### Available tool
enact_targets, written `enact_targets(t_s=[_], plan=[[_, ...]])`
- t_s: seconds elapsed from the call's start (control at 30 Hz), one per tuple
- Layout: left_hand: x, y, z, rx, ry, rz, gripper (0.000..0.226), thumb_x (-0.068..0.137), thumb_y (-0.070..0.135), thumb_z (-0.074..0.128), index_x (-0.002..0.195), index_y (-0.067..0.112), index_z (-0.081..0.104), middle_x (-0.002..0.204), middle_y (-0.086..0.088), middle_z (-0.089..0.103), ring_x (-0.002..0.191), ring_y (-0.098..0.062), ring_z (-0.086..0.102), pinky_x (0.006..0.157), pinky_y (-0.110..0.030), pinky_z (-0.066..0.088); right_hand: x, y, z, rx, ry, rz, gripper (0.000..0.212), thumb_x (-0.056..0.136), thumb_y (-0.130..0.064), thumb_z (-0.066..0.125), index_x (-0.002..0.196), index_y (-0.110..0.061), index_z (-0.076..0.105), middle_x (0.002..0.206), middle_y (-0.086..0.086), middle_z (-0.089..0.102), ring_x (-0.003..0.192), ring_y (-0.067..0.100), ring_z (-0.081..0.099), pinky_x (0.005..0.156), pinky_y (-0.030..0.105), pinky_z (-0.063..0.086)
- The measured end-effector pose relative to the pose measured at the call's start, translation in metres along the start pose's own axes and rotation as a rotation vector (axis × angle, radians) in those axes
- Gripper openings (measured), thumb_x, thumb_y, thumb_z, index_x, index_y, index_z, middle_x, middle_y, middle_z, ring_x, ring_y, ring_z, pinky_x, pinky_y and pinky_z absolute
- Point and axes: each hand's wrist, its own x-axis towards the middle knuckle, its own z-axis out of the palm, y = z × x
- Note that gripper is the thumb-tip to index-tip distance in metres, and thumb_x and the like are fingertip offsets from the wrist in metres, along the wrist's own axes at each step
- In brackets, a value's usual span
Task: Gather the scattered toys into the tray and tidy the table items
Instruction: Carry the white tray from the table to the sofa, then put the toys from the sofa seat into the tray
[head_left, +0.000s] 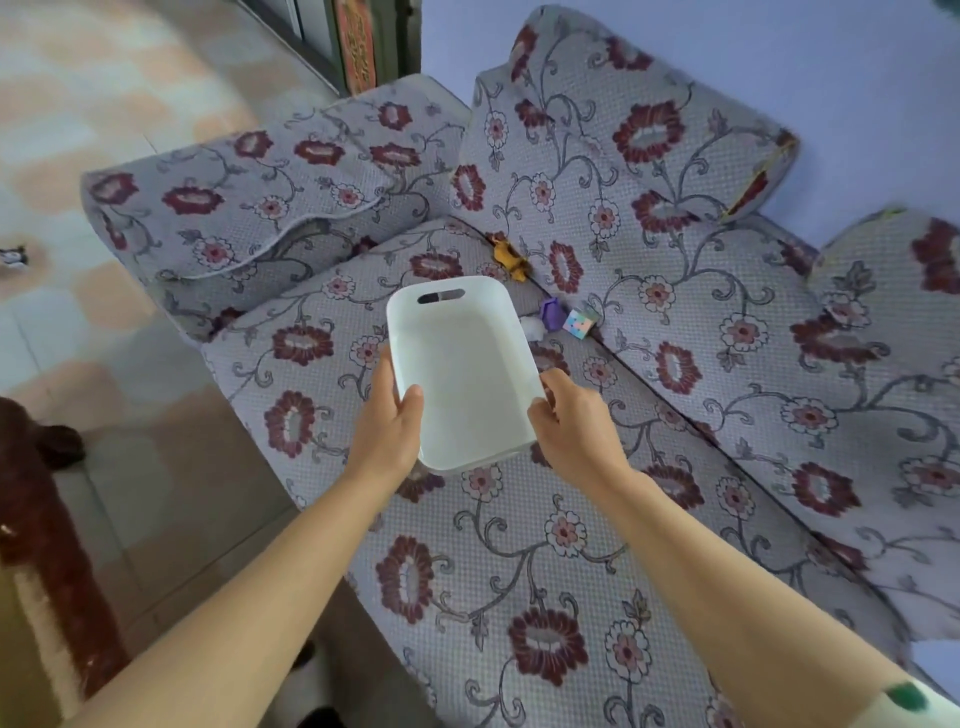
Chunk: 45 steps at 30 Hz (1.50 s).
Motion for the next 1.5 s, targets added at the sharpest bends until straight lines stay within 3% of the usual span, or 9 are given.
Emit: enact_targets(t_s=[0.33, 0.47, 0.63, 0.77, 0.97, 1.13, 1.27, 1.4, 1.5], plan=[[0.141, -0.009, -0.08, 0.043, -0.152, 0.021, 0.055, 0.101, 0.02, 0.036, 0.15, 0.034, 0.018, 0.134, 0.012, 0.049, 0.11, -0.009, 0.053, 0.09, -0.032, 0.042, 0.11, -0.065, 0.06, -0.05, 0.067, 0.132, 0.011, 0.088, -0.006, 0.044, 0.078, -0.003, 0.041, 0.052, 0.001, 0.035, 0.045, 0.019, 0.027, 0.046, 0.03, 0.016], [0.187, -0.003, -0.129, 0.116, -0.231, 0.061, 0.059, 0.1, 0.019, 0.037, 0.152, 0.031, 0.011, 0.143, 0.009, 0.044, 0.119, -0.012, 0.05, 0.095, -0.033, 0.043, 0.143, -0.104, 0.088, -0.026, 0.114, 0.157, 0.033, 0.086, -0.005, 0.044, 0.065, -0.019, 0.023, 0.052, 0.0, 0.028, 0.046, 0.018, 0.021, 0.048, 0.03, 0.014], [0.234, 0.007, -0.17, 0.16, -0.292, 0.089, 0.06, 0.1, 0.019, 0.037, 0.152, 0.034, 0.009, 0.146, 0.007, 0.042, 0.122, -0.018, 0.051, 0.1, -0.045, 0.046, 0.178, -0.136, 0.111, 0.02, 0.142, 0.21, 0.021, 0.087, -0.008, 0.044, 0.07, -0.01, 0.031, 0.052, 0.002, 0.033, 0.047, 0.02, 0.025, 0.048, 0.031, 0.016], [0.261, 0.008, -0.176, 0.132, -0.313, 0.064, 0.059, 0.098, 0.016, 0.038, 0.15, 0.033, 0.014, 0.145, 0.006, 0.042, 0.126, -0.019, 0.047, 0.103, -0.045, 0.043, 0.201, -0.141, 0.12, 0.027, 0.141, 0.228, 0.019, 0.087, -0.009, 0.043, 0.071, -0.01, 0.032, 0.054, 0.002, 0.033, 0.048, 0.022, 0.028, 0.048, 0.032, 0.018], [0.314, -0.007, -0.161, 0.125, -0.297, -0.075, 0.072, 0.091, 0.008, 0.042, 0.15, 0.038, 0.012, 0.145, 0.007, 0.042, 0.112, -0.015, 0.047, 0.087, -0.036, 0.04, 0.242, -0.122, 0.134, 0.008, 0.116, 0.261, 0.019, 0.089, -0.014, 0.044, 0.072, -0.014, 0.036, 0.053, -0.001, 0.036, 0.044, 0.017, 0.03, 0.044, 0.028, 0.019], [0.361, -0.028, -0.143, 0.166, -0.255, -0.116, 0.069, 0.088, 0.0, 0.036, 0.147, 0.034, 0.025, 0.136, 0.007, 0.046, 0.112, -0.012, 0.043, 0.086, -0.032, 0.04, 0.277, -0.088, 0.144, 0.017, 0.075, 0.256, 0.027, 0.098, -0.032, 0.04, 0.104, -0.012, 0.057, 0.071, 0.001, 0.065, 0.059, 0.02, 0.059, 0.048, 0.033, 0.043], [0.397, -0.051, -0.133, 0.22, -0.227, -0.185, 0.066, 0.087, 0.002, 0.035, 0.146, 0.032, 0.027, 0.138, 0.002, 0.047, 0.117, -0.018, 0.046, 0.09, -0.038, 0.044, 0.311, -0.045, 0.153, -0.018, 0.02, 0.298, 0.024, 0.1, -0.029, 0.04, 0.098, -0.01, 0.055, 0.06, -0.002, 0.057, 0.049, 0.02, 0.052, 0.041, 0.03, 0.027], [0.429, -0.072, -0.109, 0.299, -0.192, -0.205, 0.061, 0.084, 0.0, 0.036, 0.139, 0.025, 0.038, 0.129, -0.004, 0.054, 0.112, -0.025, 0.05, 0.087, -0.04, 0.045, 0.349, 0.001, 0.162, -0.052, -0.063, 0.368, 0.022, 0.099, -0.025, 0.04, 0.109, -0.011, 0.053, 0.086, 0.012, 0.068, 0.069, 0.028, 0.062, 0.056, 0.041, 0.051], [0.448, -0.078, -0.082, 0.242, -0.219, -0.211, 0.058, 0.082, -0.003, 0.035, 0.132, 0.025, 0.044, 0.119, 0.002, 0.056, 0.109, -0.023, 0.052, 0.086, -0.041, 0.046, 0.379, 0.039, 0.164, -0.089, -0.073, 0.405, 0.021, 0.097, -0.023, 0.041, 0.113, -0.015, 0.052, 0.093, 0.009, 0.067, 0.071, 0.024, 0.058, 0.055, 0.036, 0.043]])
